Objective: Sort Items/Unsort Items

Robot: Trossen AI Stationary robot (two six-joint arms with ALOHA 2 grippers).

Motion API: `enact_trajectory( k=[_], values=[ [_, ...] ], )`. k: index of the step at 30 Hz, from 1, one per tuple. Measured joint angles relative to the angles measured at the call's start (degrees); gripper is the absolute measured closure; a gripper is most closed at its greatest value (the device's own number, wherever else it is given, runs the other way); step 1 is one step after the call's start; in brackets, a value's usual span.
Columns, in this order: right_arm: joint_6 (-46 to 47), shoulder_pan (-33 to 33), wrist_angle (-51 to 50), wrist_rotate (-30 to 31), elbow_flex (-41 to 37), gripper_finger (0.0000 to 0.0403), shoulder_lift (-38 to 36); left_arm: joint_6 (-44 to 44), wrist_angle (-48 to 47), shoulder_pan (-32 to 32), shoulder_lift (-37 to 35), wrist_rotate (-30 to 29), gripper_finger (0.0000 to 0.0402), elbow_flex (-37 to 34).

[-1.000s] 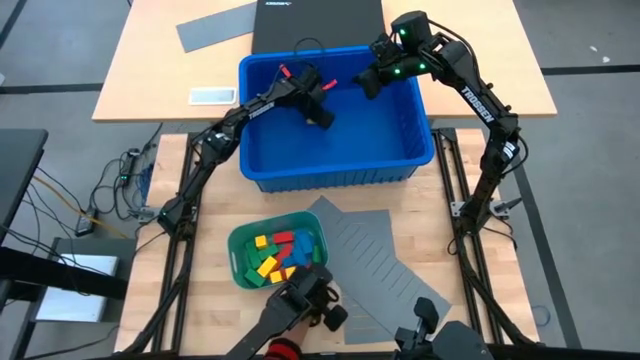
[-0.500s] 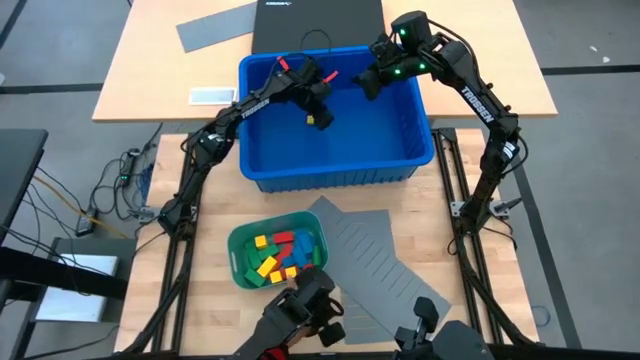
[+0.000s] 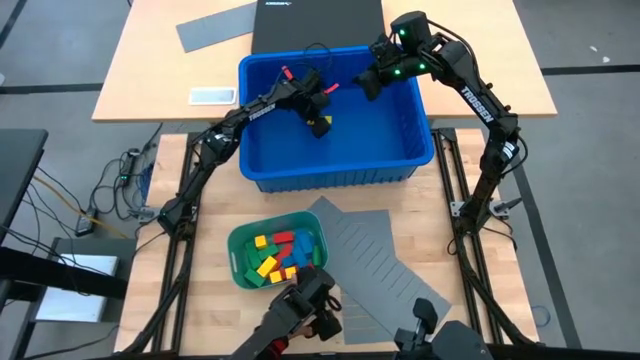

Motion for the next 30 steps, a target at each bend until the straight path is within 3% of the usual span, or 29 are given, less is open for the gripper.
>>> enact_trajectory(
  k=[11, 16, 24, 30],
  values=[
    [0.0, 0.0, -0.4, -1.0, 0.0, 0.04, 0.0, 0.2, 3.1, 0.2, 1.3, -0.3, 0.0167, -0.7],
    [0.0, 0.0, -0.5, -1.0, 0.0, 0.0401, 0.0, 3.7, 1.6, 0.1, 1.4, 0.2, 0.023, -0.2],
    [-0.7, 0.0, -0.4, -1.0, 0.0, 0.04, 0.0, 4.3, -1.6, -0.4, -0.5, 0.3, 0.0382, 1.0],
    [-1.4, 0.0, -0.4, -1.0, 0.0, 0.04, 0.0, 3.1, -5.9, -0.5, -3.5, 0.9, 0.0387, 1.3]
  ],
)
